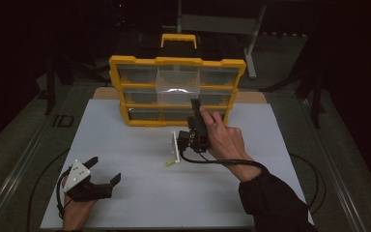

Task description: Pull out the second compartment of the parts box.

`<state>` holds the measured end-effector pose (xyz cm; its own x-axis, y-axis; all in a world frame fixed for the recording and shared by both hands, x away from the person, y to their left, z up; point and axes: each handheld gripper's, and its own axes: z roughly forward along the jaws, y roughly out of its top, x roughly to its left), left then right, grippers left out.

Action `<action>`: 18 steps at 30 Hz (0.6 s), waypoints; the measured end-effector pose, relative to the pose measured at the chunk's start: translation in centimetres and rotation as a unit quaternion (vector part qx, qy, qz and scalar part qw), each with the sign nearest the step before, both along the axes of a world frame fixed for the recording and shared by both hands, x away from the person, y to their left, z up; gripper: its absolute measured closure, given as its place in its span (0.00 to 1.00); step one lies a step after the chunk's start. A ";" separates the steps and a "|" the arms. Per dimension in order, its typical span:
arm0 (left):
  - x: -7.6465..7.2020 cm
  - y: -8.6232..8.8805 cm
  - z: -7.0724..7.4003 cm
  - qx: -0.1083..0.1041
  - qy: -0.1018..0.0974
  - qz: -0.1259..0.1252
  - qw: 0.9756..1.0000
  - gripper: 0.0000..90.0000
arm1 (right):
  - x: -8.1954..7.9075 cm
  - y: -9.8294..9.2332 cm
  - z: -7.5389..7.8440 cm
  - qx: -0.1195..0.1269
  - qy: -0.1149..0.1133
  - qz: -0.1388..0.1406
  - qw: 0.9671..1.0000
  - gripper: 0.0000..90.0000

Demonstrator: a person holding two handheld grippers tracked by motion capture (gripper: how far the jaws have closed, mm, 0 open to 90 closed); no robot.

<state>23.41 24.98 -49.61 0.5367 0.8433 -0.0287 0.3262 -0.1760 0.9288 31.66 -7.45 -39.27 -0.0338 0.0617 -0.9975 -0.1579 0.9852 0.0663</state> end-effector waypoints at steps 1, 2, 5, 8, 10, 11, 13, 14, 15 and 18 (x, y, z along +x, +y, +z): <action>0.0 0.0 0.0 0.000 0.000 0.000 1.000 0.00 | -0.1 -0.1 -0.3 0.004 0.004 -0.001 1.000 0.19; 0.0 0.0 0.0 0.001 0.000 0.000 1.000 0.00 | -0.3 -0.2 -0.7 0.008 0.009 -0.001 1.000 0.19; 0.0 0.0 0.0 -0.001 0.000 0.001 1.000 0.00 | -0.6 -0.5 -1.7 0.014 0.024 -0.002 1.000 0.18; 0.0 0.0 0.0 0.001 0.001 0.001 1.000 0.00 | -0.9 -1.0 -2.8 0.021 0.041 -0.006 0.999 0.18; 0.0 0.0 0.0 0.001 0.001 0.001 1.000 0.00 | -1.1 -1.3 -3.5 0.025 0.050 -0.010 0.998 0.18; 0.0 0.0 0.0 0.001 0.001 0.001 1.000 0.00 | -1.2 -1.4 -3.8 0.030 0.055 -0.012 0.998 0.18; 0.0 0.0 0.0 0.001 0.000 0.001 1.000 0.00 | -1.4 -1.7 -4.4 0.040 0.067 -0.013 0.997 0.18; 0.0 0.0 0.0 0.001 0.001 0.001 1.000 0.00 | -1.5 -1.9 -4.7 0.044 0.074 -0.017 0.996 0.17; 0.0 0.0 0.0 0.001 0.001 0.002 1.000 0.00 | -1.7 -2.0 -5.0 0.048 0.080 -0.020 0.995 0.17; 0.0 0.0 0.0 0.000 0.000 0.003 1.000 0.00 | -2.1 -2.5 -5.6 0.060 0.095 -0.017 0.993 0.17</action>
